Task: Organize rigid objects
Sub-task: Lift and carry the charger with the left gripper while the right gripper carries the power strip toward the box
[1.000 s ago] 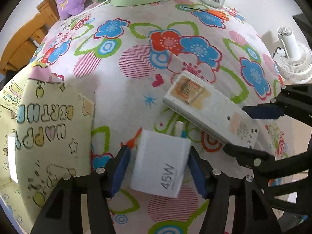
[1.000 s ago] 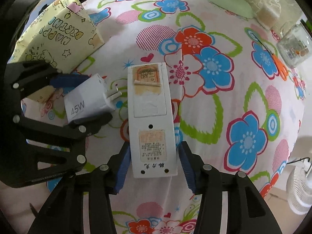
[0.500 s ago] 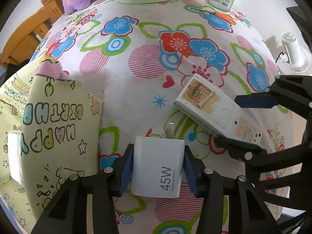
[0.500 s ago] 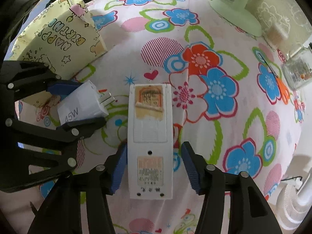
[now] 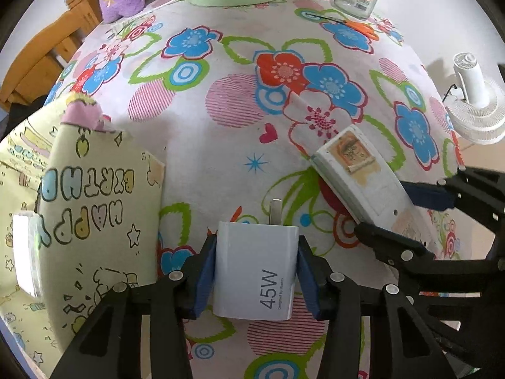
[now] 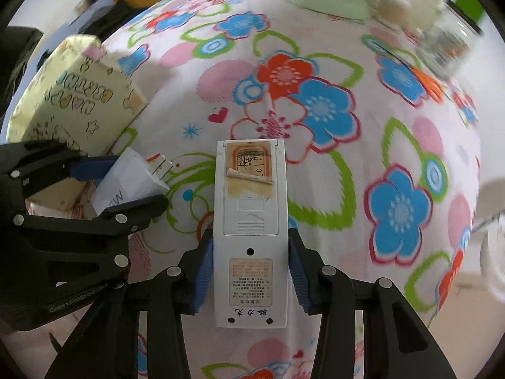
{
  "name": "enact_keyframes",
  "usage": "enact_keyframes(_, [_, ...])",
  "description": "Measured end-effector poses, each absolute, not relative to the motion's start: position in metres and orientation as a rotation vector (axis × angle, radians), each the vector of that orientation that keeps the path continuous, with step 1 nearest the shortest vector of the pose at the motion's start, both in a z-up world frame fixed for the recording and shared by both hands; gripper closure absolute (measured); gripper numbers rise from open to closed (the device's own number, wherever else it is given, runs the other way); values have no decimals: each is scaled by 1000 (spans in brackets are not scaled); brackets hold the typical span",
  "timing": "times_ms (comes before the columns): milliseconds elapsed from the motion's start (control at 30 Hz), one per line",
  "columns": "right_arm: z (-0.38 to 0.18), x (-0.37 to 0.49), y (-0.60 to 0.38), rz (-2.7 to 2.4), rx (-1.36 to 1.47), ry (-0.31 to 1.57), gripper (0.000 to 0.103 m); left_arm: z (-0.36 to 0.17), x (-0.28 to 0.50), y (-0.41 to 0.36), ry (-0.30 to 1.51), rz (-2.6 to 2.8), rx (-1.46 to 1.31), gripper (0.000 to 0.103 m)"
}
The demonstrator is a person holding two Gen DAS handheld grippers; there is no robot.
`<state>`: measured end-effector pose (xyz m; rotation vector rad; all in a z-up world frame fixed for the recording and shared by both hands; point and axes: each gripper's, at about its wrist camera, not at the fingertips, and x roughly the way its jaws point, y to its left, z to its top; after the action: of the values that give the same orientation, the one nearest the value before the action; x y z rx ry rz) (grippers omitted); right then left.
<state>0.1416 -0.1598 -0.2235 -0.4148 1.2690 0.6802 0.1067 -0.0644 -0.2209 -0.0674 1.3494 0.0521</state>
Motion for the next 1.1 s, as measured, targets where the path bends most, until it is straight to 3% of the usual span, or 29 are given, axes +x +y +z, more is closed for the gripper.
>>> enact_keyframes(1100, [-151, 88, -200, 307, -167, 1210, 56, -138, 79, -84, 1232, -129, 106, 54])
